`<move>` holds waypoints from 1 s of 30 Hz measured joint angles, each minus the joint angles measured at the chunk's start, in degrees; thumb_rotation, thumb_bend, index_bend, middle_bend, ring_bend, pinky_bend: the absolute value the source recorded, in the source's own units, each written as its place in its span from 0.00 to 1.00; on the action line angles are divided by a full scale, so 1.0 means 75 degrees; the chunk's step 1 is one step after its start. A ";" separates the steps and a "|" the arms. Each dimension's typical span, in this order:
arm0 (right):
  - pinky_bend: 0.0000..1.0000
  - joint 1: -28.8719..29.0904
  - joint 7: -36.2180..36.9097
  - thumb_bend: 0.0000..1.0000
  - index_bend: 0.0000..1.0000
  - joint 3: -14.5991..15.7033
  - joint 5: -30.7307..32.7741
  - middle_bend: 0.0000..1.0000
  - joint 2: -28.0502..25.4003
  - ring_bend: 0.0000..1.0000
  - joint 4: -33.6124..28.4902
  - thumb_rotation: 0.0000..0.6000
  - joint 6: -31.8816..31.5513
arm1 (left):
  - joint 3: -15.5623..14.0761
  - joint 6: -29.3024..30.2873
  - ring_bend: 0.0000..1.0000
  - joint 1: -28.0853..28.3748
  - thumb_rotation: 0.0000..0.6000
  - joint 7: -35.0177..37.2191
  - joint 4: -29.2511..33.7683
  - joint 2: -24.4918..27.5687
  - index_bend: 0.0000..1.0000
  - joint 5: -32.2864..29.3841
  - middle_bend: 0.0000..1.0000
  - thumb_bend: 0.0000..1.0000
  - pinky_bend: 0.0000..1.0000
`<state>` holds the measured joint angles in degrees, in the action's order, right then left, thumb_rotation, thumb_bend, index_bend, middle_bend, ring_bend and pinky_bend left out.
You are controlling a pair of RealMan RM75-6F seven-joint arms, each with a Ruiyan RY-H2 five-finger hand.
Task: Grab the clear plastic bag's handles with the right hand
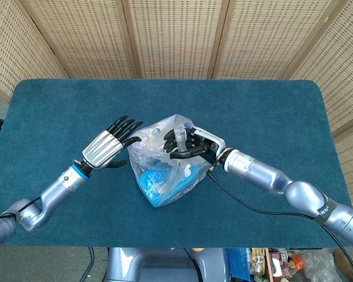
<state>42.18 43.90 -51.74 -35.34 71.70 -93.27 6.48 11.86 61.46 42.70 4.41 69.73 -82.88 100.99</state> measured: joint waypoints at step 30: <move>0.39 0.0000 -0.0343 0.00 0.40 0.0107 0.0141 0.46 0.0084 0.39 0.0277 1.00 -0.0023 | 0.0099 -0.0413 0.00 0.1001 1.00 -0.0597 -0.1363 -0.1627 0.77 -0.1216 0.00 0.40 0.00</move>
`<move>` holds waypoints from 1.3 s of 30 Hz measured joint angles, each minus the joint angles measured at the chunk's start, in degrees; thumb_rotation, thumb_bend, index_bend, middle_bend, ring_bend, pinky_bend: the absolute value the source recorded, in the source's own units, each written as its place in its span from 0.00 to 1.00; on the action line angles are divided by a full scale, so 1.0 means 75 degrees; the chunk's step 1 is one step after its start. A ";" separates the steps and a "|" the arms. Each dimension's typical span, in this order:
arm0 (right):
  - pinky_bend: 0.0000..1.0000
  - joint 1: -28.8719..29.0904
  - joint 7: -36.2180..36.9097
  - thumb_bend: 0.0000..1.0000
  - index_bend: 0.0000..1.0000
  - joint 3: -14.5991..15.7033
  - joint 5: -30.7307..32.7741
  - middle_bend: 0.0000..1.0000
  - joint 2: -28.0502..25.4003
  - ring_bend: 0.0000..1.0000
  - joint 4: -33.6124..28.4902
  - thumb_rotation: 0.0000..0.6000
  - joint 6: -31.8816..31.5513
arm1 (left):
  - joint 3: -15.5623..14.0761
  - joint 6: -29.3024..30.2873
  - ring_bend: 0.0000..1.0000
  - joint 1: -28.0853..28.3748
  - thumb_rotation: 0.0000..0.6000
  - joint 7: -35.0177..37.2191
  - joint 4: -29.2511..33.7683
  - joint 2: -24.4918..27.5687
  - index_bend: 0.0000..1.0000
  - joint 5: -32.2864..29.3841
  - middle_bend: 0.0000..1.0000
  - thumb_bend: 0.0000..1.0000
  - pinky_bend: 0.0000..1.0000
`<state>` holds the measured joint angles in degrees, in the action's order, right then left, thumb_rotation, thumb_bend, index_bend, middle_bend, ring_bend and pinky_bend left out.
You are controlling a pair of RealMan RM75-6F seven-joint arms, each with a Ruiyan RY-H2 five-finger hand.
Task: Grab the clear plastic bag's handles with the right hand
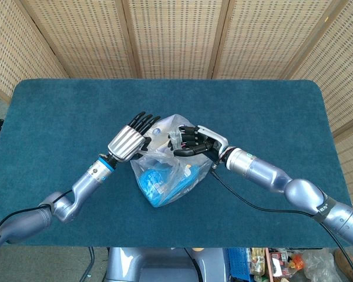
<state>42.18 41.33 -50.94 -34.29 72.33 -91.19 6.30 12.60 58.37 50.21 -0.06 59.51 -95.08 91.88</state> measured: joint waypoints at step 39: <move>0.39 -0.0202 -0.0273 0.00 0.40 -0.0123 0.0141 0.46 0.0024 0.39 0.0029 1.00 0.0067 | 0.1491 0.3797 0.00 0.0970 1.00 0.3619 -0.2995 -0.2341 0.00 -0.0748 0.00 0.13 0.00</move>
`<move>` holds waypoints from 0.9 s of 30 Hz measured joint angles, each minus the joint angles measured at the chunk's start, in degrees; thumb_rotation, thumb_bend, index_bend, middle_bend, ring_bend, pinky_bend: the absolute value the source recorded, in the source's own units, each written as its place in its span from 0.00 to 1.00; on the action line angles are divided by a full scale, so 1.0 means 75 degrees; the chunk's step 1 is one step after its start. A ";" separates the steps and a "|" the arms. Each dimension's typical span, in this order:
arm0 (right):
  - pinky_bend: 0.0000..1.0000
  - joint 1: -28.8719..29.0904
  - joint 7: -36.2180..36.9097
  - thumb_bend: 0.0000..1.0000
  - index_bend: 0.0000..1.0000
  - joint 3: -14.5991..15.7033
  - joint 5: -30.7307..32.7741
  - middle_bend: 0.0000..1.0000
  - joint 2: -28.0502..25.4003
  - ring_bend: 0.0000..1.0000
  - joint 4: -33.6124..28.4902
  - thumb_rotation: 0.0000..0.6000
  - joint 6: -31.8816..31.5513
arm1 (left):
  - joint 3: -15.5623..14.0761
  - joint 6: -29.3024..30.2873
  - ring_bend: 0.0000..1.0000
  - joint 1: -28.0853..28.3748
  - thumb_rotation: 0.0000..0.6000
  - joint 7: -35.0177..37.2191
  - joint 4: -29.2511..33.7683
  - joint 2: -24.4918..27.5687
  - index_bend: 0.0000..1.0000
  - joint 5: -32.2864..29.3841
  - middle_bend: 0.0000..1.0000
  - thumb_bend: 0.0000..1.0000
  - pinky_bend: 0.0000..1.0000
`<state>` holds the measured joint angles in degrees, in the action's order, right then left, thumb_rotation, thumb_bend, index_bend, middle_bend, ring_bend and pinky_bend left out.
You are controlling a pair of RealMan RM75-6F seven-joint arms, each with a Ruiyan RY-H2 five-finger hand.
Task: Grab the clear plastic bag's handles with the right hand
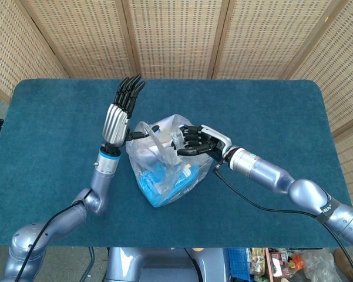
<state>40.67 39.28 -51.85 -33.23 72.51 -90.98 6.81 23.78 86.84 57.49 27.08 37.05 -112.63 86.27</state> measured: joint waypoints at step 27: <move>0.36 0.0300 0.0395 0.00 0.39 0.0364 0.0182 0.46 0.0285 0.33 -0.0750 1.00 -0.1471 | -0.0574 0.0230 0.00 0.0781 1.00 -0.2641 0.2277 0.1587 0.00 0.1004 0.00 0.10 0.00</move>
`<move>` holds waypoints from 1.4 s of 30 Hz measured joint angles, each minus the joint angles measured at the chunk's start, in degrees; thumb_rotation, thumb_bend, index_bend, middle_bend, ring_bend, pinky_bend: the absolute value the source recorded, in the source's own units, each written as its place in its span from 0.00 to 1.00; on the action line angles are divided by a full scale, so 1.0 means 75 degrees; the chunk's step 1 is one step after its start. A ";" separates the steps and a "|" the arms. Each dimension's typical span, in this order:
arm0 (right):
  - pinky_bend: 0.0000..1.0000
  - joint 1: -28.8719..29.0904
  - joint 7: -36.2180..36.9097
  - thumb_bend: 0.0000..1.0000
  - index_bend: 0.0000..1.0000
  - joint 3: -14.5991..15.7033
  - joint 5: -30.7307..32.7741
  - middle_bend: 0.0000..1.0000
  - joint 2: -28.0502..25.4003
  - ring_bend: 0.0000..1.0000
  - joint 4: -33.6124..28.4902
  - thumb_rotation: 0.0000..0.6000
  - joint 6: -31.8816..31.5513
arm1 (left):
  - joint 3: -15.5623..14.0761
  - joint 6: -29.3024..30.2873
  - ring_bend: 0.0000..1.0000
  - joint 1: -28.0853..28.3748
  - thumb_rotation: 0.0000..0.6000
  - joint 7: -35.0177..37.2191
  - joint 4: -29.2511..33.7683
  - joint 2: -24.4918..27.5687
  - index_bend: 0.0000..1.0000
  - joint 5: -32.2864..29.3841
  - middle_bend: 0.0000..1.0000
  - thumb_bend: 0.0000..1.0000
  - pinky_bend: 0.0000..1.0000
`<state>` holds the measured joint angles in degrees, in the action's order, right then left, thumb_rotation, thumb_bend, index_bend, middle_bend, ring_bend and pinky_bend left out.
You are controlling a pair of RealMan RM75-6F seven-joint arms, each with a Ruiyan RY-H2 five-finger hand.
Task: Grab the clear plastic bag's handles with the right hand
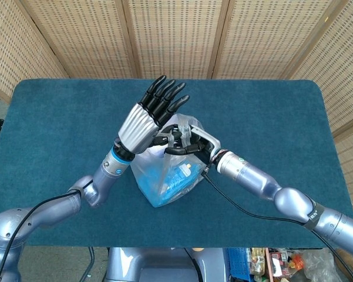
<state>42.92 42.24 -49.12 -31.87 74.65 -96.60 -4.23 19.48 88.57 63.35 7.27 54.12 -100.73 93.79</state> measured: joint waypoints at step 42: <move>0.38 -0.0405 0.0189 0.00 0.42 -0.0759 -0.0065 0.48 0.0740 0.37 0.0488 1.00 0.1084 | 0.0076 -0.0768 0.00 0.0449 1.00 -0.0103 -0.0831 -0.0384 0.00 -0.0717 0.00 0.10 0.00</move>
<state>39.88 43.66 -54.81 -32.35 80.20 -92.94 3.90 20.05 82.80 66.72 6.50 47.89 -103.61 88.42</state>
